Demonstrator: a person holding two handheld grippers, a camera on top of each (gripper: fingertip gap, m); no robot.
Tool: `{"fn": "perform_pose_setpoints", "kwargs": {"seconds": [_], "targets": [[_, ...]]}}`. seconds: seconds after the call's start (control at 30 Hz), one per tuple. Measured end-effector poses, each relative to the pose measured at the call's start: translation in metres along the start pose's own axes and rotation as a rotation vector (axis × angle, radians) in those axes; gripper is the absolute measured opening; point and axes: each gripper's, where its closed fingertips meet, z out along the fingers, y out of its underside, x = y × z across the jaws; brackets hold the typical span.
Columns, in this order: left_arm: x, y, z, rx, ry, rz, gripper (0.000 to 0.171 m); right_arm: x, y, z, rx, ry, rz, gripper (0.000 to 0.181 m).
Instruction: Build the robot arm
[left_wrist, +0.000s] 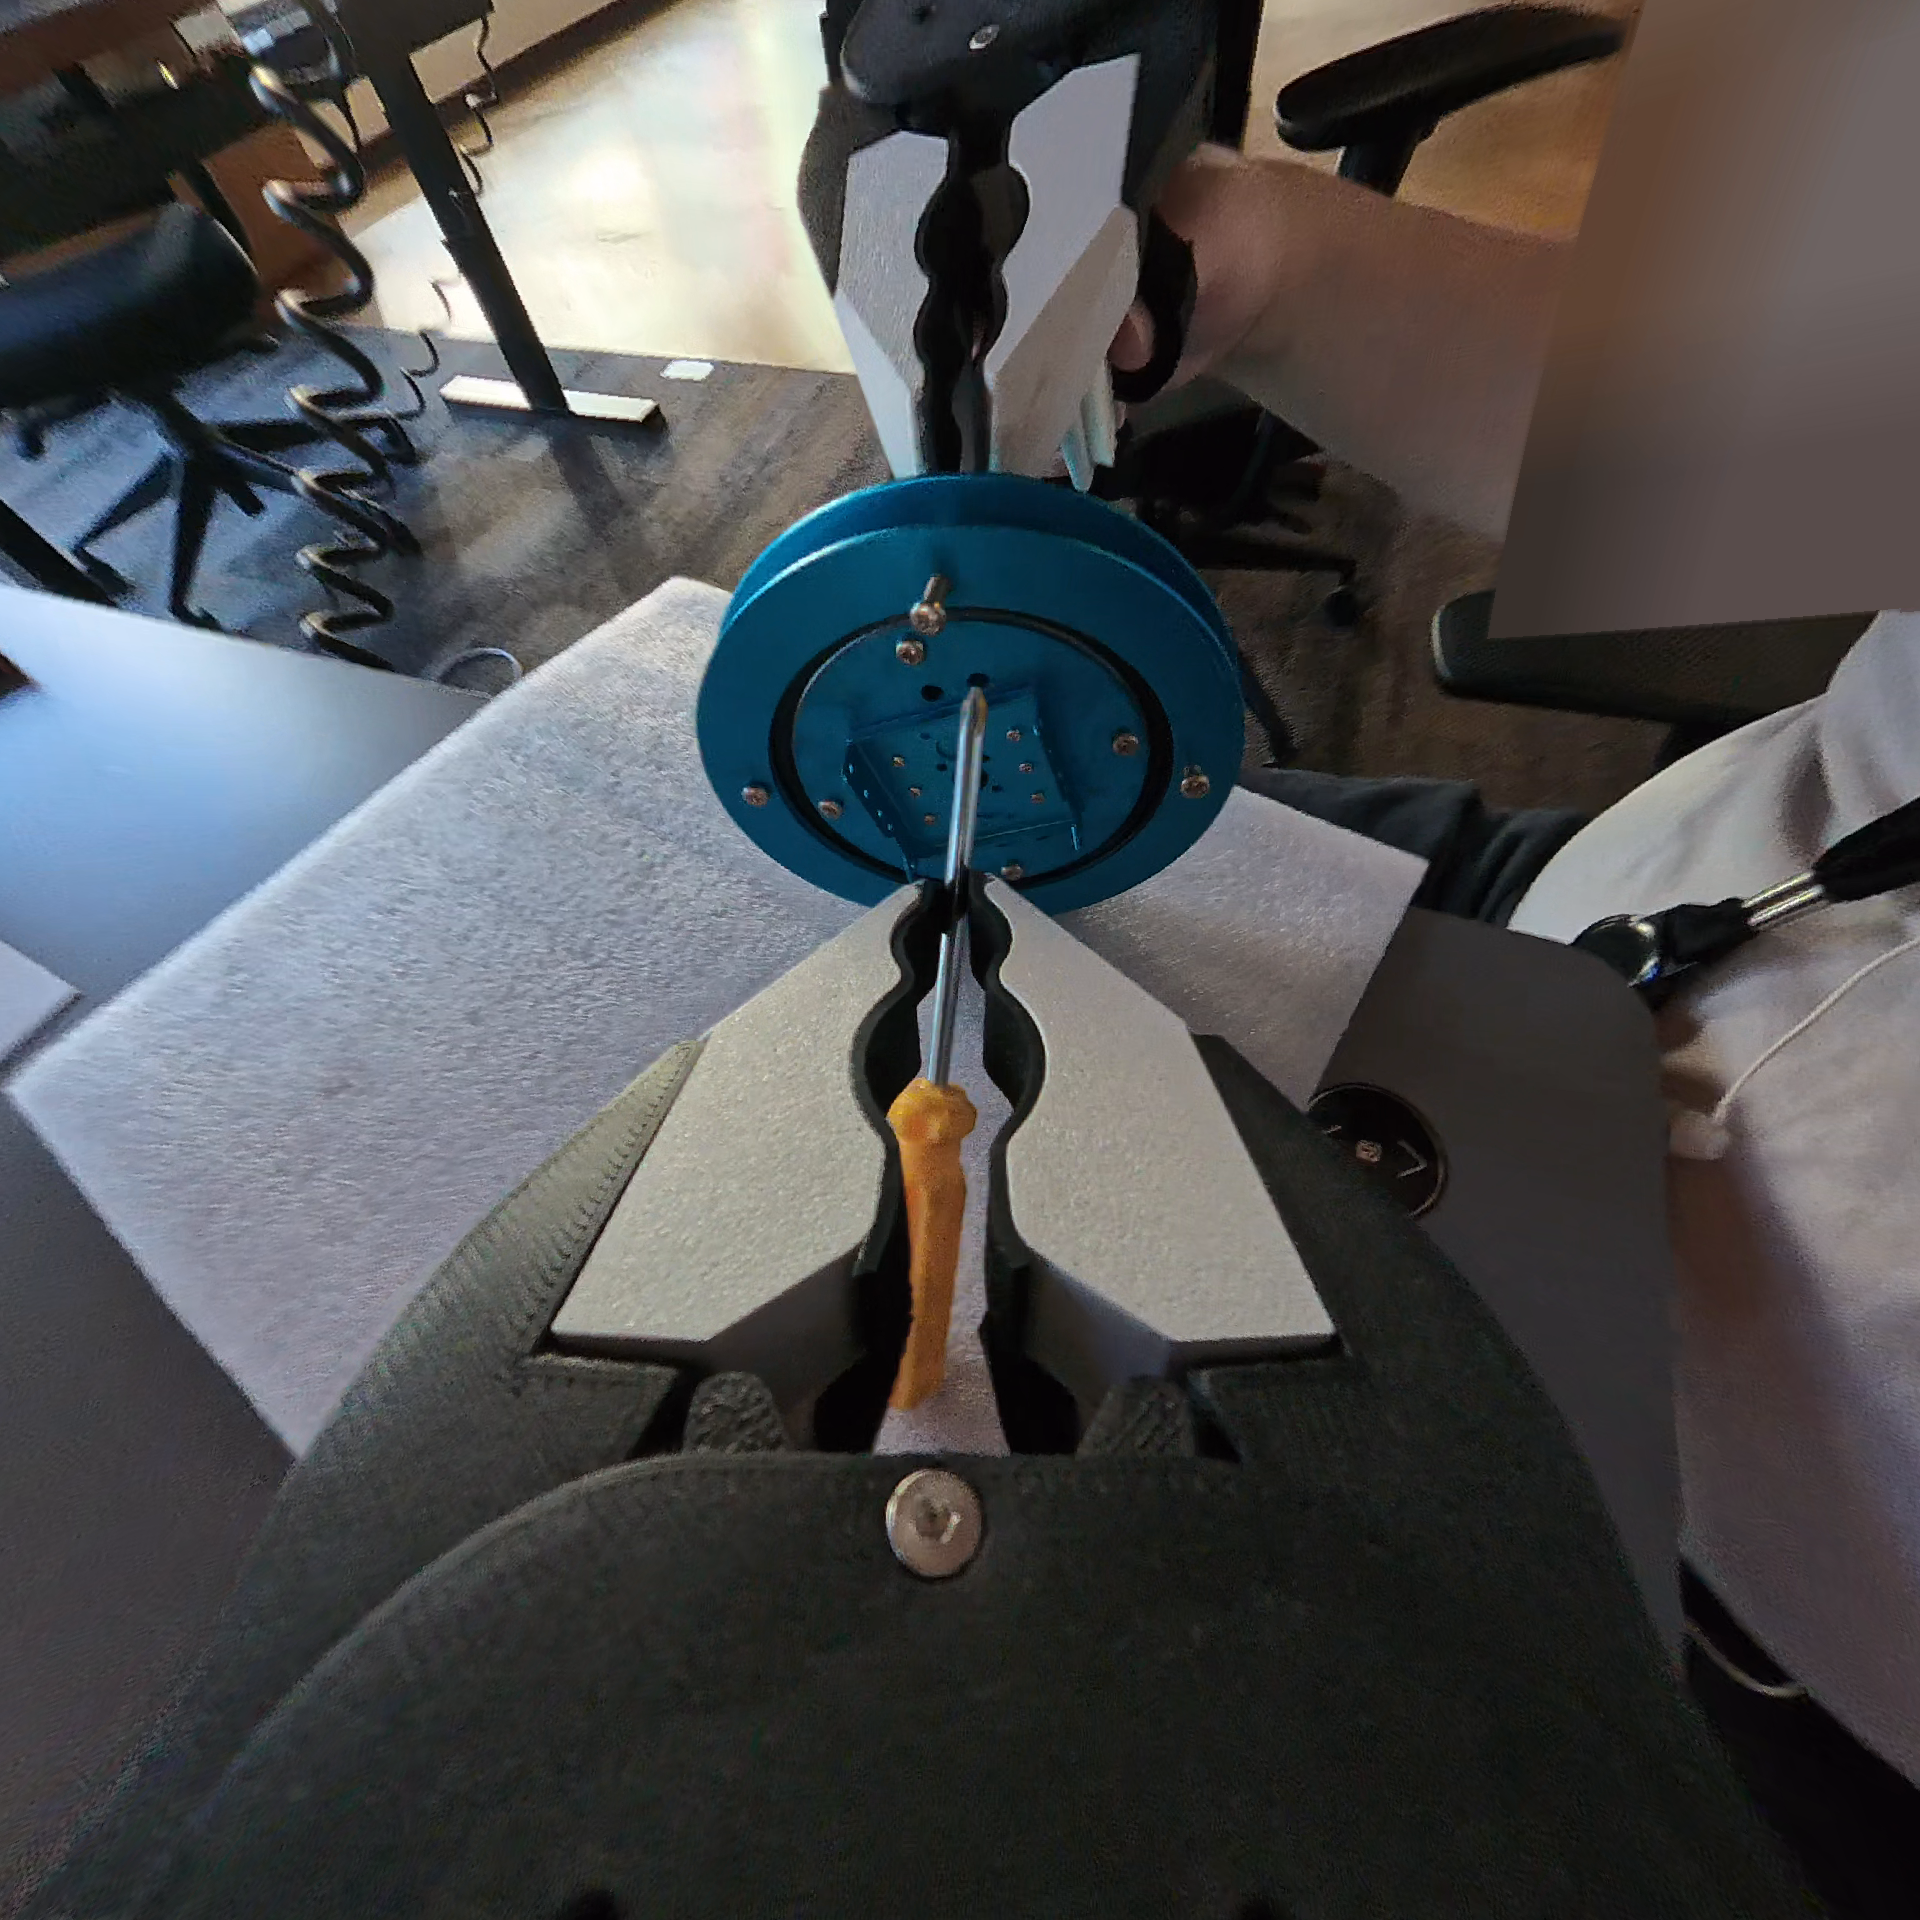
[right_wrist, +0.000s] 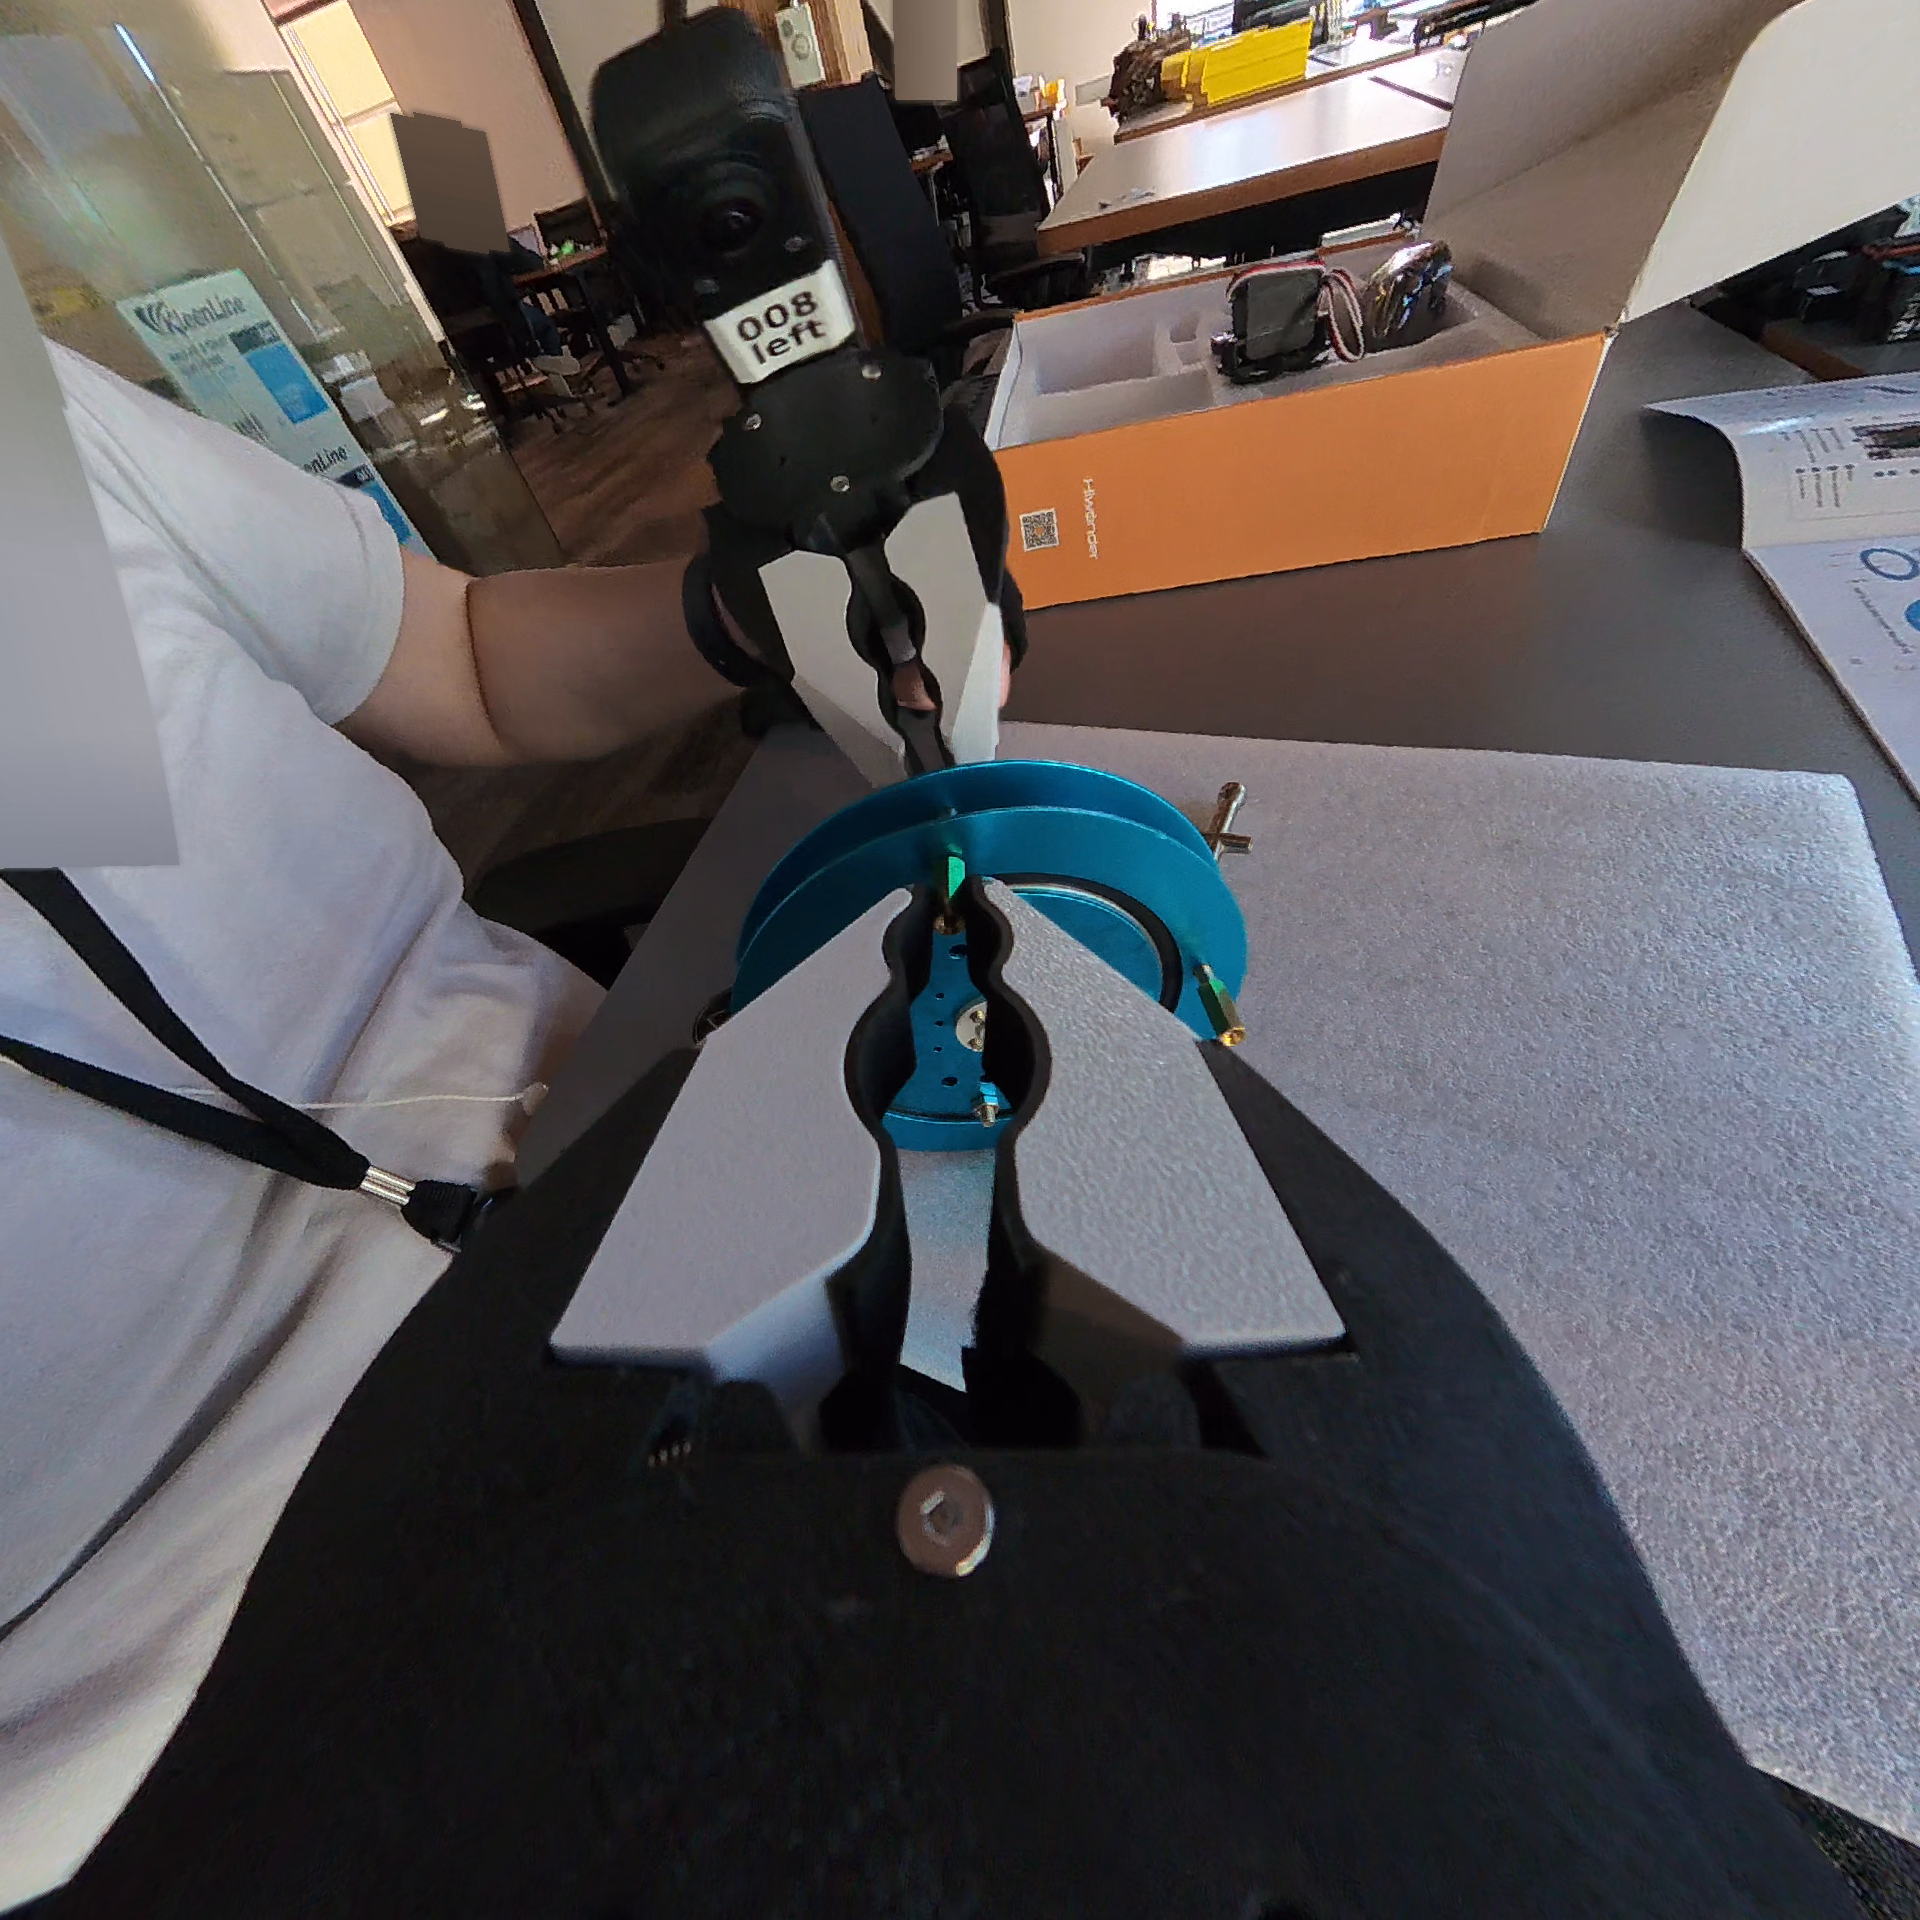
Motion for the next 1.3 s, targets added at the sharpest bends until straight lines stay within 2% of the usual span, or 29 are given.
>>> {"fn": "perform_pose_setpoints", "kwargs": {"seconds": [0.1,0.2,0.53,0.73,0.83,1.0,1.13,1.3], "targets": [[-0.003,0.0,-0.003,0.001,0.024,-0.09,0.003,-0.001,0.0,0.003,-0.023,0.007,-0.015,0.004],[-0.01,-0.002,-0.013,-0.02,-0.032,-0.053,0.002,-0.002,-0.001,0.005,-0.039,0.009,-0.026,0.004],[-0.004,0.0,-0.015,-0.073,-0.005,0.013,0.002,-0.003,-0.002,0.014,-0.097,-0.006,-0.042,0.004],[-0.013,0.0,-0.032,-0.189,-0.008,0.088,0.002,-0.003,-0.004,0.02,-0.125,-0.014,-0.048,0.004],[-0.026,0.002,-0.048,-0.273,-0.058,0.167,0.002,-0.003,-0.004,0.021,-0.129,-0.011,-0.052,0.004],[-0.023,0.032,-0.053,-0.466,0.004,0.165,0.002,-0.002,-0.005,0.024,-0.125,-0.014,-0.047,0.004],[-0.015,0.037,-0.037,-0.474,0.036,0.179,0.002,-0.002,-0.006,0.026,-0.124,-0.015,-0.048,0.004],[-0.014,0.038,-0.029,-0.39,0.033,0.1,0.003,-0.003,-0.006,0.029,-0.142,-0.013,-0.059,0.004]]}}
